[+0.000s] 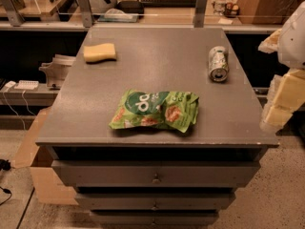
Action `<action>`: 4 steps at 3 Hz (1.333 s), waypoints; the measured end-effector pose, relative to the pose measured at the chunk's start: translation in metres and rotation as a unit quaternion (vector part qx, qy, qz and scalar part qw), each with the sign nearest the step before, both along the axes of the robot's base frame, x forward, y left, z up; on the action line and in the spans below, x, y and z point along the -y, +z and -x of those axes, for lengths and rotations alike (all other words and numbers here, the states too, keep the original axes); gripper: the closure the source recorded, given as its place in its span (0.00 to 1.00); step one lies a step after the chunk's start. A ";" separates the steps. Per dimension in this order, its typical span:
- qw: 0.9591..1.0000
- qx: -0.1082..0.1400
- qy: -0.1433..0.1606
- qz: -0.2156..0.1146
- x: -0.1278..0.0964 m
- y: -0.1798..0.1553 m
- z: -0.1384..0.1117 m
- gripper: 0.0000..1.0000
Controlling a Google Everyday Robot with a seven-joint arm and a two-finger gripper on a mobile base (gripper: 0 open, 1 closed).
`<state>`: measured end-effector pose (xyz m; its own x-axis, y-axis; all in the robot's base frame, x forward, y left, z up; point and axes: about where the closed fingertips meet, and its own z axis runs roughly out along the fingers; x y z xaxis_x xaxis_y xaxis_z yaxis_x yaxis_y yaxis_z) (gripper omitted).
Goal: Move green rice chip bag near sponge
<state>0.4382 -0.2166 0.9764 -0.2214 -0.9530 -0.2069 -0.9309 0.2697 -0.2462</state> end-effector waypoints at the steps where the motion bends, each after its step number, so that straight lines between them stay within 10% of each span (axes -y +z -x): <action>1: 1.000 0.000 0.000 0.000 0.000 0.000 0.000 0.00; 4: 0.998 -0.014 0.033 -0.051 -0.066 -0.031 -0.055 0.00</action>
Offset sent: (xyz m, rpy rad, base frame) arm 0.0451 0.0504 -0.0217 0.0661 0.0342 0.0796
